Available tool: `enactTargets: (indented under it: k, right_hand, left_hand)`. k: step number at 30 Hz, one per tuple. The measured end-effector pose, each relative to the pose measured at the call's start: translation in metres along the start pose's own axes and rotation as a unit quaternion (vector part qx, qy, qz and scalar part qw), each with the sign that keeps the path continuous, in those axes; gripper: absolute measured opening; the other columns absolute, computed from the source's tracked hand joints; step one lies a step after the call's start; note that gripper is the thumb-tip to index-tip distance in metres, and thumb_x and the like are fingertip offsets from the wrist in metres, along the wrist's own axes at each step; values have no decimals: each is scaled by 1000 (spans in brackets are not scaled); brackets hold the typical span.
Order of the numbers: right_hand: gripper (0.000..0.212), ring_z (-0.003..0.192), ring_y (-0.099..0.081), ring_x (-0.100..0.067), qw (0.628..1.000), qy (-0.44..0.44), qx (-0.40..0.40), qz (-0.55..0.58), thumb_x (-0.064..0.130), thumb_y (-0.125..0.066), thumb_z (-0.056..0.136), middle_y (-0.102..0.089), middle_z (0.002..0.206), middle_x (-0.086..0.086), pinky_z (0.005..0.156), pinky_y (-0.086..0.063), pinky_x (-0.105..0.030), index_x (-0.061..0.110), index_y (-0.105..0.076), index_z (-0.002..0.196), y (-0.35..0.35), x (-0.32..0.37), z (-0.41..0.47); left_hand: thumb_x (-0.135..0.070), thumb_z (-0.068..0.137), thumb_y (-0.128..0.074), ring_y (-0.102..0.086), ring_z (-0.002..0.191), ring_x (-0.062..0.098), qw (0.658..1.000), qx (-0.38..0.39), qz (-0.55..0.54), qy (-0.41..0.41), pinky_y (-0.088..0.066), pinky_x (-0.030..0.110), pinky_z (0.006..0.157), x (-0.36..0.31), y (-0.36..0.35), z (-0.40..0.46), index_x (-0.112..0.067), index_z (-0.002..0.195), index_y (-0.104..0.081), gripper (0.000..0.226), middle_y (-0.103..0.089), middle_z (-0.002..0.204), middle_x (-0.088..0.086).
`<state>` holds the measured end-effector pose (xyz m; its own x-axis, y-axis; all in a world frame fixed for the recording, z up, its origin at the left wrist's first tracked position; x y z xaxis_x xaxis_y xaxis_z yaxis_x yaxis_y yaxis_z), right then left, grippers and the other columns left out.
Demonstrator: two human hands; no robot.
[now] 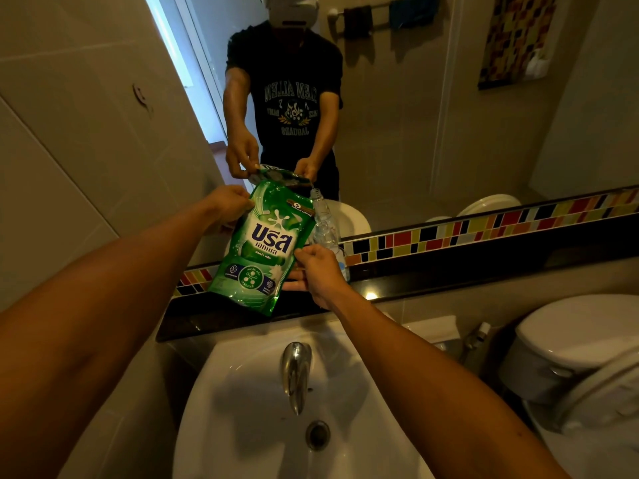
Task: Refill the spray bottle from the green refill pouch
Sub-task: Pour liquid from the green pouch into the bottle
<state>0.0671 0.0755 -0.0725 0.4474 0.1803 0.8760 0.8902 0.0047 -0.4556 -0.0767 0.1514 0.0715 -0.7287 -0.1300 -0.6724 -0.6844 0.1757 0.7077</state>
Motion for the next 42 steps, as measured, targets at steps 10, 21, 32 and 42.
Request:
enactTargets:
  k: [10,21,32,42]
  right_hand:
    - [27,93,-77,-38,1000,-8,0,7,17,-47,108,-73,114,-27,63,-65,-41,-3,-48,127,-3,-3,-1]
    - [9,79,-77,-27,1000,-1,-1,5,15,-47,108,-74,101,-18,58,-64,-36,9,-52,104,-4,4,-8]
    - [10,76,-77,-25,1000,1,0,8,15,-46,109,-73,102,-18,54,-62,-31,7,-52,109,-5,6,-11]
    - [9,72,-77,-24,1000,1,1,14,14,-47,109,-74,98,-17,52,-61,-32,7,-51,109,-9,6,-10]
  left_hand:
    - [-22,105,-46,-57,77,21,1000,2,8,1,-44,32,61,-1,0,1,-18,91,-53,15,-60,89,10]
    - [-21,104,-48,-57,76,20,1000,2,6,3,-43,31,60,-2,2,0,-18,91,-53,15,-59,87,9]
    - [-23,104,-47,-56,74,19,1000,1,10,0,-44,31,60,-2,3,0,-19,89,-52,17,-57,84,7]
    - [-23,104,-48,-56,72,20,1000,-2,13,-1,-44,31,58,0,6,2,-19,86,-51,18,-58,84,8]
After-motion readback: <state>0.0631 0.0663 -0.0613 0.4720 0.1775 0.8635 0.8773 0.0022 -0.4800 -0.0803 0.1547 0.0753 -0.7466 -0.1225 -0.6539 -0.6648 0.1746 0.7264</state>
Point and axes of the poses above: each hand's wrist, its own z-axis towards the middle knuckle, its own y-axis out of the back of the hand, x = y × z, the point moved 7 cm from there along z, towards the middle knuckle
